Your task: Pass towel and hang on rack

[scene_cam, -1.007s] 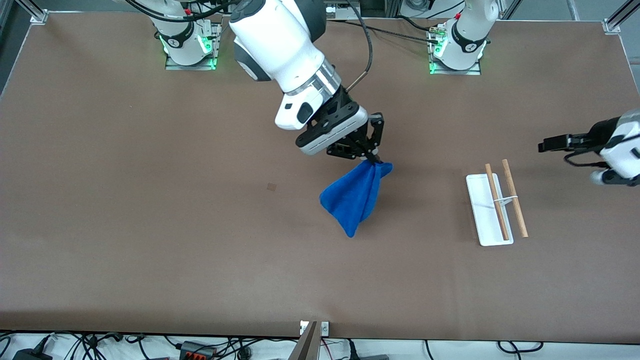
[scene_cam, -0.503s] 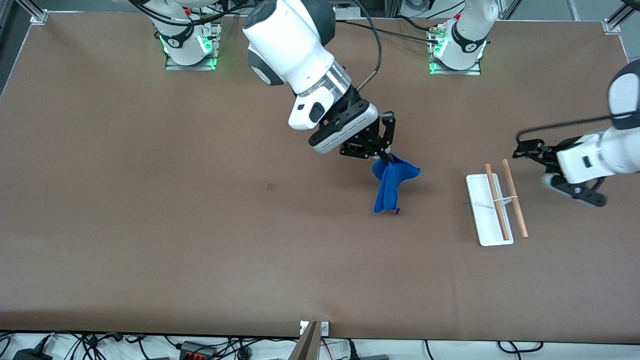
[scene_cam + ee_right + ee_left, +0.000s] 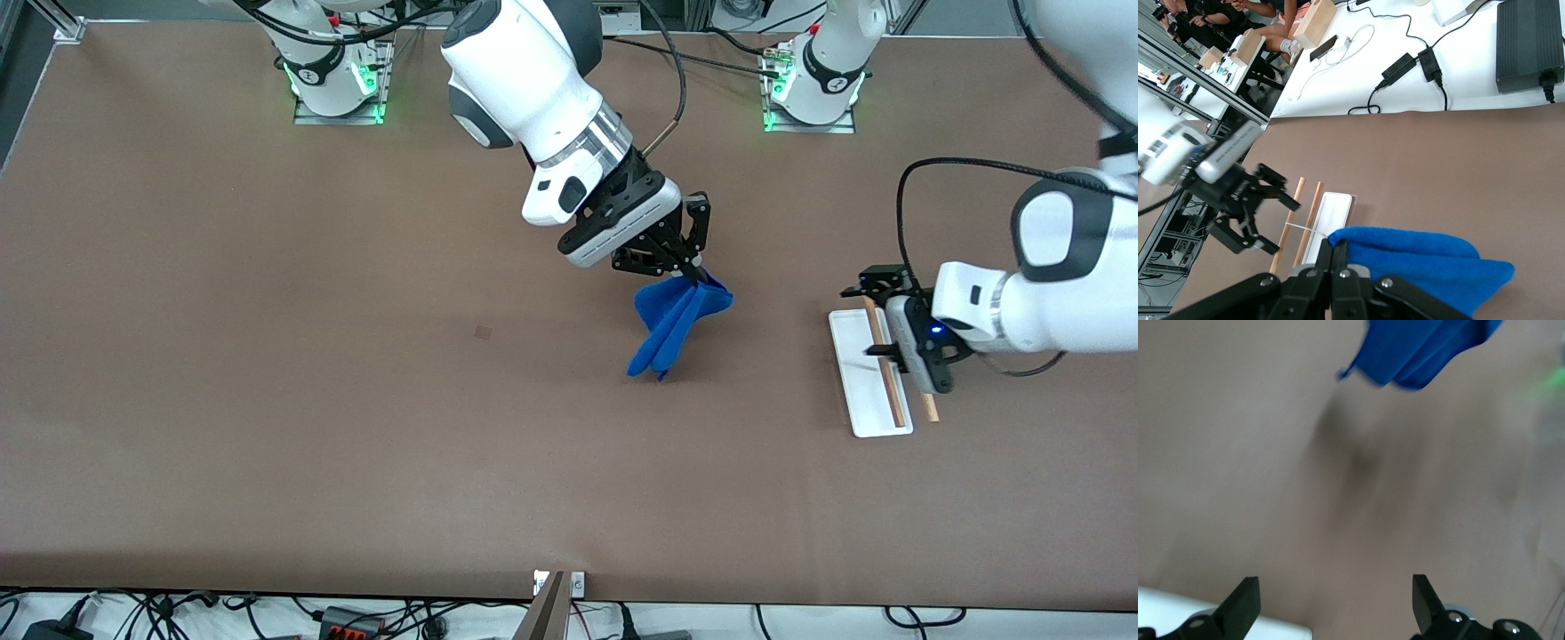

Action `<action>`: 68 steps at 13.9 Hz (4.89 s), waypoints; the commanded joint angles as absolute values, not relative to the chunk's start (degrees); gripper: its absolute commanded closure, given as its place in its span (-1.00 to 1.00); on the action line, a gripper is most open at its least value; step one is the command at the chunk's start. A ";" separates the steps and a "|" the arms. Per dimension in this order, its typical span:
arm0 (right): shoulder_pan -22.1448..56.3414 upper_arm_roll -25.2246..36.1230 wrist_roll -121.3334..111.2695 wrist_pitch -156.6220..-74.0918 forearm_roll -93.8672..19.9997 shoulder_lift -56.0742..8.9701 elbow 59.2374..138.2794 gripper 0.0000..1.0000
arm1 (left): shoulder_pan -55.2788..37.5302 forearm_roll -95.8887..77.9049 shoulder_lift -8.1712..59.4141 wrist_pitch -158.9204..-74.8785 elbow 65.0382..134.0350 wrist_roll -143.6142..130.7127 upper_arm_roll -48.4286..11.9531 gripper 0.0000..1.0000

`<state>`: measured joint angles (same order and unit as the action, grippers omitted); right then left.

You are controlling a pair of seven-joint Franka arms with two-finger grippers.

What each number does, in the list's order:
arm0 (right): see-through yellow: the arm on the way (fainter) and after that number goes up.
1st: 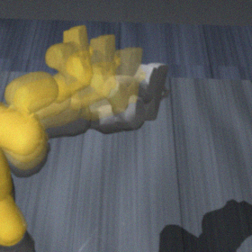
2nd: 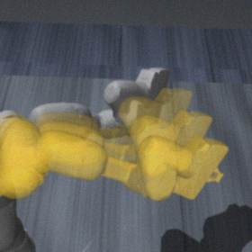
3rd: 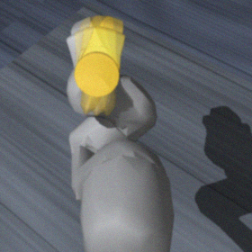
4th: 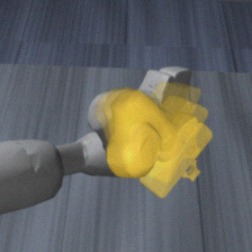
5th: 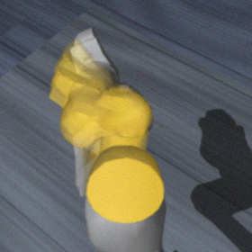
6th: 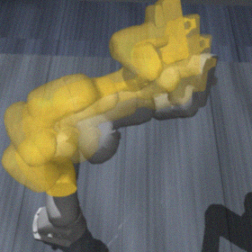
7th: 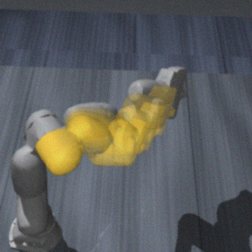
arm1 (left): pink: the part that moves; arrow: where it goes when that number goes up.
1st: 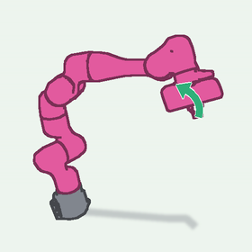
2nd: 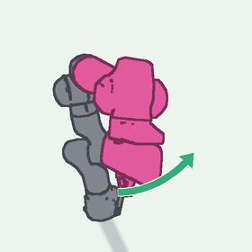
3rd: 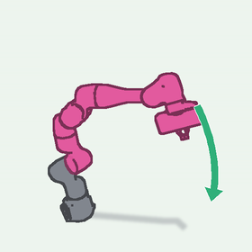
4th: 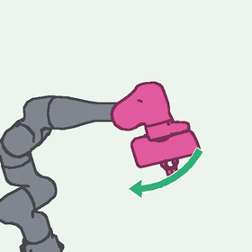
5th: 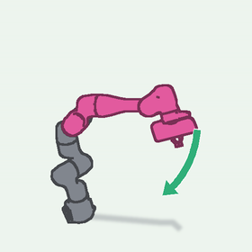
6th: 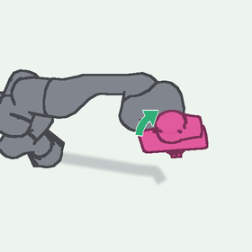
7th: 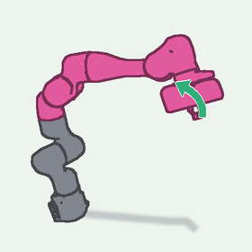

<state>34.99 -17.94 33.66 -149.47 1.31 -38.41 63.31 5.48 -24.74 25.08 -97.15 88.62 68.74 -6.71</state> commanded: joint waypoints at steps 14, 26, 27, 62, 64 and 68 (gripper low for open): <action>35.68 -17.67 34.36 -150.47 1.49 -39.46 61.96 1.00 | 1.14 -55.46 40.60 -110.12 89.82 112.05 -10.02 -1.00; 35.68 -17.67 34.28 -150.47 1.76 -39.46 62.31 1.00 | -3.77 -68.54 42.10 -115.92 92.55 120.23 -10.55 -1.00; 35.68 -17.67 34.28 -150.47 1.76 -39.46 62.31 1.00 | -4.39 -69.25 42.10 -116.71 92.03 120.23 -10.55 -0.96; 0.53 -13.12 18.46 -97.84 9.23 -25.23 69.07 -1.00 | 16.25 -14.51 28.74 -97.84 88.59 74.97 -8.53 0.99; 0.79 -6.89 15.50 -94.76 4.51 -23.30 69.52 -1.00 | 17.22 -9.87 28.56 -97.56 87.72 75.06 -8.70 0.99; 0.62 0.09 7.56 -93.70 3.60 -15.57 77.25 -1.00 | 21.70 -8.18 29.53 -97.56 86.92 77.07 -8.70 0.98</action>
